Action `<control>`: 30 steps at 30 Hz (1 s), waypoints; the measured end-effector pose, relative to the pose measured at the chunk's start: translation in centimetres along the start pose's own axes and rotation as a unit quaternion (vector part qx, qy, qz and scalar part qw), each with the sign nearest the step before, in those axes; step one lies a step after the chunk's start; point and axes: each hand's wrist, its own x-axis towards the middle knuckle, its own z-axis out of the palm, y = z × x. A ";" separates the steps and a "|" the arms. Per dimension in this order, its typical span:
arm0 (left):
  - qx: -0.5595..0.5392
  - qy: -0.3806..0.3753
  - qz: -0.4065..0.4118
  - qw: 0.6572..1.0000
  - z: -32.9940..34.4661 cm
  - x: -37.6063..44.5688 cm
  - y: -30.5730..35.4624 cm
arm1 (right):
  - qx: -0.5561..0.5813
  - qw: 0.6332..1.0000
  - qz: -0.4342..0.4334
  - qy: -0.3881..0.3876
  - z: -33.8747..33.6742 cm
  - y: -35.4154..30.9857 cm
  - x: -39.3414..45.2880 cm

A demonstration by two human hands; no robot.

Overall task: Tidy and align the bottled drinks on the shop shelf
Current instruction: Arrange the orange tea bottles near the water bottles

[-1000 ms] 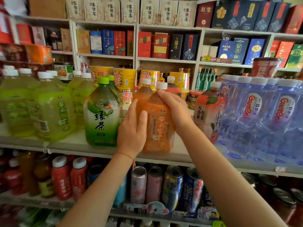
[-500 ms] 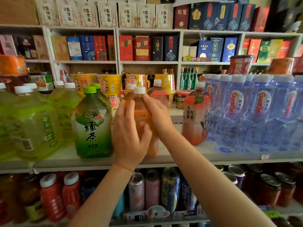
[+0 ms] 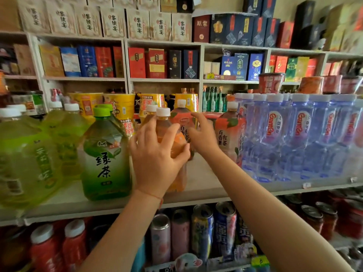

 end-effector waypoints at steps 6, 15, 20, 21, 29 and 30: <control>0.015 0.020 -0.010 1.000 0.1 0.2 0.4 | -0.174 0.983 -0.040 -0.045 2.0 -1.1 4.1; 0.038 0.019 -0.029 0.999 0.0 0.6 0.7 | -0.306 0.951 -0.041 -0.031 4.1 -1.7 6.1; 0.050 0.009 -0.033 0.998 -0.1 0.0 0.7 | -0.286 0.954 -0.058 -0.064 3.0 -1.4 5.6; 0.049 0.009 -0.037 0.998 -0.1 0.1 0.7 | -0.289 0.953 -0.061 -0.072 2.6 -1.6 5.5; 0.032 0.000 -0.125 0.992 -0.2 -0.2 3.5 | -0.353 0.923 -0.087 -0.125 -2.3 -2.9 2.8; 0.029 -0.001 -0.133 0.991 -0.1 -0.2 4.0 | -0.370 0.915 -0.102 -0.125 -2.6 -3.1 2.4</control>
